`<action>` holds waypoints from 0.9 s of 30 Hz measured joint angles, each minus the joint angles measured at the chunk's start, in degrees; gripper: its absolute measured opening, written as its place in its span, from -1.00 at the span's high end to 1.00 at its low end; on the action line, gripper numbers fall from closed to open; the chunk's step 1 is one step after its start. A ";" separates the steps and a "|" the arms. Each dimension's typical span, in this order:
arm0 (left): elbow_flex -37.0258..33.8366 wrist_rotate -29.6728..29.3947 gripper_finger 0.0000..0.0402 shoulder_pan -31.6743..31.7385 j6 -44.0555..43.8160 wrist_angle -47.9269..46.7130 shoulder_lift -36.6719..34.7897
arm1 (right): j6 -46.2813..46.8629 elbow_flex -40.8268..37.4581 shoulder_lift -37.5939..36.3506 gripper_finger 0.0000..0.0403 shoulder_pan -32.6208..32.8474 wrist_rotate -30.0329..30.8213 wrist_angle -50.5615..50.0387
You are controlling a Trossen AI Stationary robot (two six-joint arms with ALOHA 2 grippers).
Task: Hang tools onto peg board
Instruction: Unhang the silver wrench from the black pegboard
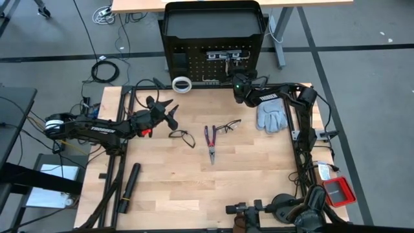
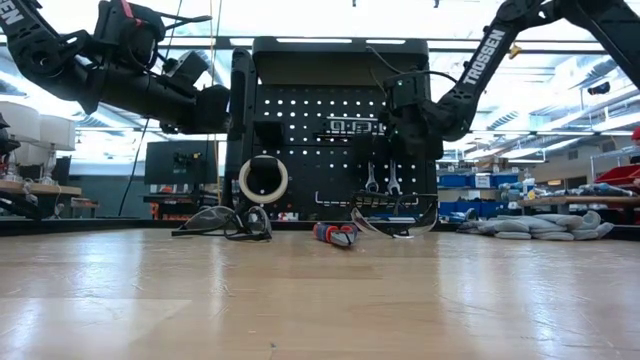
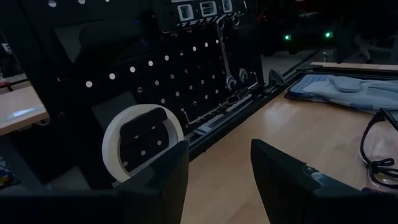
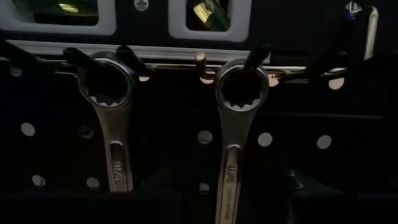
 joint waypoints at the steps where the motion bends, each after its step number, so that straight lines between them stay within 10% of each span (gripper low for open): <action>1: 0.00 0.00 0.12 0.02 0.00 -0.02 0.01 | 0.51 0.00 -0.07 0.44 -0.13 -0.01 -0.50; 27: 0.00 -0.02 0.12 0.00 0.08 -0.14 0.00 | -1.99 -0.13 -3.30 0.73 -1.15 -2.90 -9.86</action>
